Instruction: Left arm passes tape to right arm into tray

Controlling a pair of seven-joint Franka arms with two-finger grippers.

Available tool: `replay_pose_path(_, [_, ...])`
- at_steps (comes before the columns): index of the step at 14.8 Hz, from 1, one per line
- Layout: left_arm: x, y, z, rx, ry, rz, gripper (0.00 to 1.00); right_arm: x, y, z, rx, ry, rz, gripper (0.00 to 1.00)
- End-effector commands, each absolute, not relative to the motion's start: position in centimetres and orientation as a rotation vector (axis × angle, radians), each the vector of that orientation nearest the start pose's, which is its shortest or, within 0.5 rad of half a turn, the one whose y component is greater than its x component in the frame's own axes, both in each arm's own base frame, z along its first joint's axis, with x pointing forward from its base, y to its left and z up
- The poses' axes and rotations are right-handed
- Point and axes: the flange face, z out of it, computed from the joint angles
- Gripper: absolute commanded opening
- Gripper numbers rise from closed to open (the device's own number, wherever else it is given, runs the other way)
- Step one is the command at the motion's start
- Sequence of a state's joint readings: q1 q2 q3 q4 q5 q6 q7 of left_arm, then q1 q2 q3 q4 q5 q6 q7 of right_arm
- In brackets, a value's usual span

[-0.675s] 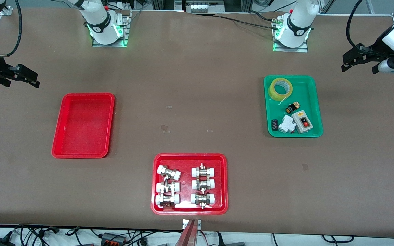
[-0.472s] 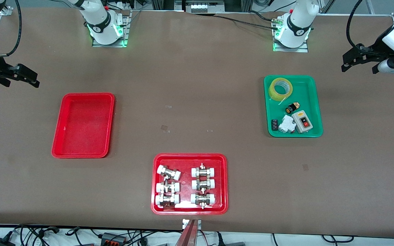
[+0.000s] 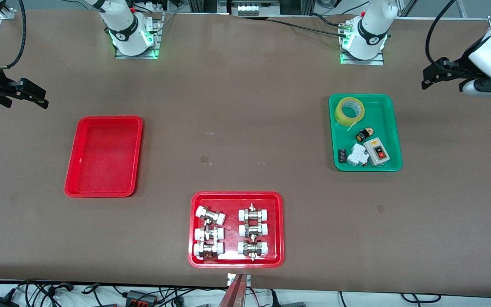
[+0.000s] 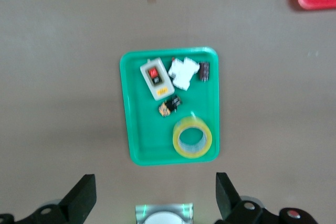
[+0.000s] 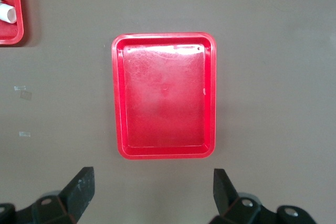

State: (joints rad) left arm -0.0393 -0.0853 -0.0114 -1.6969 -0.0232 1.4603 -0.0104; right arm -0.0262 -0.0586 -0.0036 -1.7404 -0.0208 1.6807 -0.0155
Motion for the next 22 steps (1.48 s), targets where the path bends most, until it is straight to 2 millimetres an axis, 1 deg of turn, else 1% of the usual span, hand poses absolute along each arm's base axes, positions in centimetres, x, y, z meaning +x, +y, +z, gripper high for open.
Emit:
replay_pose_path(1, [51.0,-3.1,55.4,-3.144,0.074,0.435,1.0,53.8,-1.9,58.8,-3.16,-0.008,-0.001,1.0])
replay_pose_path(2, [50.8,-3.1,52.6,-3.13,0.072,0.514,1.0,53.8,-1.9,58.8,-3.16,-0.008,-0.001,1.0])
replay_pose_path(5, [50.2,-3.2,43.2,-3.096,0.057,0.694,1.0,53.9,-1.9,58.7,-3.16,-0.008,-0.001,1.0])
replay_pose_path(6, [49.9,-3.6,40.1,-3.116,0.041,0.751,1.0,53.9,-1.9,58.8,-3.16,-0.008,-0.004,1.0])
replay_pose_path(7, [49.5,-3.8,37.5,-3.147,0.006,0.78,1.0,53.9,-1.9,58.8,-3.16,-0.008,-0.004,1.0])
replay_pose_path(9, [47.9,-4.0,32.9,-3.164,-0.019,0.747,1.0,54.0,-1.9,58.6,-3.16,-0.006,0.001,1.0])
replay_pose_path(10, [46.8,-4.2,30.6,-3.166,-0.013,0.715,1.0,54.0,-1.9,58.6,-3.16,-0.008,0.001,1.0])
replay_pose_path(11, [46.3,-4.3,28.9,-3.165,-0.015,0.702,1.0,54.0,-1.9,58.7,-3.16,-0.006,-0.001,1.0])
replay_pose_path(12, [45.9,-4.1,26.7,-3.157,-0.024,0.72,1.0,54.0,-1.9,58.7,-3.16,-0.008,0.001,1.0])
replay_pose_path(15, [44.5,-3.7,21.8,-3.143,-0.046,0.731,1.0,54.0,-1.9,58.7,-3.16,-0.008,-0.001,1.0])
replay_pose_path(17, [43.5,-3.7,19.8,-3.135,-0.027,0.763,1.0,54.0,-1.9,58.7,-3.16,-0.006,-0.001,1.0])
replay_pose_path(19, [43.4,-3.3,18.5,-3.137,-0.007,0.777,1.0,54.0,-1.9,58.8,-3.16,-0.006,-0.004,1.0])
replay_pose_path(20, [43.3,-3.2,18.3,-3.136,-0.009,0.786,0.97,54.0,-2.1,58.9,-3.16,-0.001,-0.006,1.0])
replay_pose_path(21, [43.2,-3.3,18.2,-3.135,-0.009,0.791,0.89,54.0,-2.3,58.9,-3.158,0.004,-0.009,1.0])
replay_pose_path(22, [43.1,-3.3,18.1,-3.131,-0.007,0.806,0.73,54.0,-2.3,58.9,-3.158,0.004,-0.006,1.0])
